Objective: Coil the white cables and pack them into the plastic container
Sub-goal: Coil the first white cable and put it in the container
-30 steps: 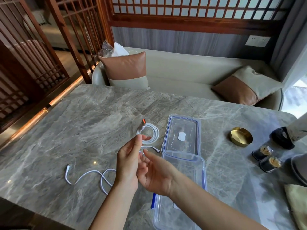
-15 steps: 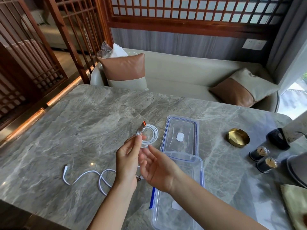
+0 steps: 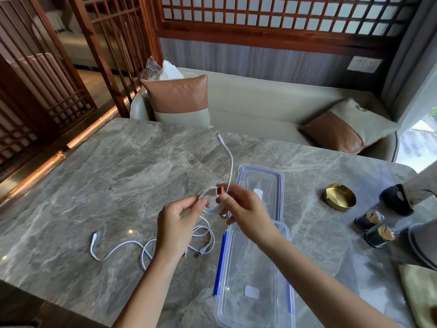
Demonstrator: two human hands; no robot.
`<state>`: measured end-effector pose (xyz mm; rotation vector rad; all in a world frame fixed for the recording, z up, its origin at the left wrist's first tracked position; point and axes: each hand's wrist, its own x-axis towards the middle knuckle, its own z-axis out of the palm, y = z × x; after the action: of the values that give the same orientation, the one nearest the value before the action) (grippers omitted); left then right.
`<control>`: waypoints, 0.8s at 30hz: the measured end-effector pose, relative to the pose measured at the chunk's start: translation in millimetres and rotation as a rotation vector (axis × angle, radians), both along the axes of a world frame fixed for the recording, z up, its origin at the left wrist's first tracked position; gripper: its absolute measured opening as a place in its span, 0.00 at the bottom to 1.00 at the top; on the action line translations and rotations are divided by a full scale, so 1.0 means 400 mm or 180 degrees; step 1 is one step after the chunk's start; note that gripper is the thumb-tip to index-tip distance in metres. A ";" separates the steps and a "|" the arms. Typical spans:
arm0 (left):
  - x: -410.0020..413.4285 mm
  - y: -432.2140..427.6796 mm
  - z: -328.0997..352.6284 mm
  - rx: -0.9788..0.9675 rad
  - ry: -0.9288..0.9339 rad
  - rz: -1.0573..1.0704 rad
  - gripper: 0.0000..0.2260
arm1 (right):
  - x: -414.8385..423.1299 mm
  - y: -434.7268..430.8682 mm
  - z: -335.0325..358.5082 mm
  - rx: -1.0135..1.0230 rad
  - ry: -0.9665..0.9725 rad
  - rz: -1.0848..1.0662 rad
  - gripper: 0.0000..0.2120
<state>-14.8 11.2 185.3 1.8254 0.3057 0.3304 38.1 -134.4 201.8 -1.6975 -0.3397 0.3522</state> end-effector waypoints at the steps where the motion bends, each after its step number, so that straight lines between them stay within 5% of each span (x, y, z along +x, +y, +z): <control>1: -0.002 0.004 0.003 0.0219 0.0087 -0.0084 0.06 | 0.009 -0.008 0.001 -0.0199 -0.0133 0.0118 0.07; 8: -0.003 0.005 0.035 0.1863 -0.0151 0.0056 0.07 | 0.034 -0.038 0.015 -0.0737 -0.0350 0.0704 0.10; 11: -0.010 0.004 0.052 0.2027 -0.0411 0.0203 0.20 | 0.036 -0.047 0.021 -0.0812 -0.0285 0.0849 0.12; 15: -0.002 0.033 0.104 0.2158 -0.1064 -0.0588 0.18 | 0.041 -0.068 0.037 -0.0847 -0.0114 0.1311 0.11; 20: 0.033 0.067 0.141 0.2767 -0.0610 -0.0953 0.14 | 0.044 -0.075 0.058 -0.0869 -0.0007 0.1728 0.09; 24: 0.035 0.074 0.129 0.2412 -0.0404 -0.0864 0.07 | 0.055 -0.083 0.062 -0.0662 0.0094 0.1525 0.10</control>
<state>-0.8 40.9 236.9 2.5367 -0.1921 0.4003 60.1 -167.7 226.6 -1.8003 -0.7110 0.7859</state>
